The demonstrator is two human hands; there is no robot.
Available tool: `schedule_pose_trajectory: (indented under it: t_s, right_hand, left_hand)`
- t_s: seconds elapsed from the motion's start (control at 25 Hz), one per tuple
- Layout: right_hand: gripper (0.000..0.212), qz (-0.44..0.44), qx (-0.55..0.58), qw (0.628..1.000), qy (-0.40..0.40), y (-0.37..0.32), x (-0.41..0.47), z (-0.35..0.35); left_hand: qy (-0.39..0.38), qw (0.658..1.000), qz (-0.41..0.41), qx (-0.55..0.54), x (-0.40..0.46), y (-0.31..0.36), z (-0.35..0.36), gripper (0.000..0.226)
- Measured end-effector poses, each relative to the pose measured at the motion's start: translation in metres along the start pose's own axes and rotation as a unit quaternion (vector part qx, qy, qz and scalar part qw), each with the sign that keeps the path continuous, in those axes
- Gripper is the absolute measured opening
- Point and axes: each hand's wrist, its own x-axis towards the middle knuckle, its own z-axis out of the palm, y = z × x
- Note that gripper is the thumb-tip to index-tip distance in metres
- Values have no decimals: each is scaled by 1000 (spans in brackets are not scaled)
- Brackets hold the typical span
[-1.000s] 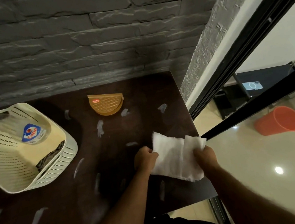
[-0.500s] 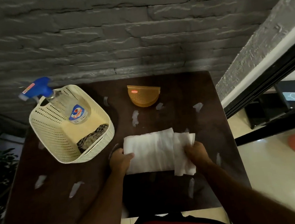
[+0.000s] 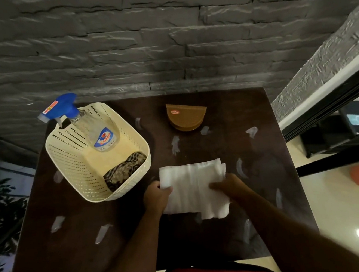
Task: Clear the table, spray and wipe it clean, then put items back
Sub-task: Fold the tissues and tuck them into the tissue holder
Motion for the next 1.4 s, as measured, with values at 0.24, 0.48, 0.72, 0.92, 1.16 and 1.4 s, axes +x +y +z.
schedule_pose_trajectory:
  t_s: [0.24, 0.48, 0.72, 0.92, 1.16, 1.4]
  right_hand:
    - [41, -21, -33, 998, 52, 2, 28, -1]
    - [20, -48, -30, 994, 94, 7, 36, -1]
    - [41, -69, -99, 986, 115, 9, 44, -2]
    - [37, -59, -182, 972, 135, 16, 41, -4]
    - [28, -141, -307, 909, 244, 23, 19, -6]
    - [38, -251, -388, 885, 49, 28, 12, 38]
  left_hand:
    - [-14, 1000, -12, 24, -5, -4, 1, 34]
    - [0, 999, 10, 54, -8, -8, -1, 28]
    - [5, 999, 3, 49, -13, -12, -2, 33]
    - [12, 999, 6, 53, -18, -10, 0, 29]
    - [30, 998, 30, 53, -26, -7, 1, 29]
    - [74, 993, 78, 58, -36, 3, 8, 25]
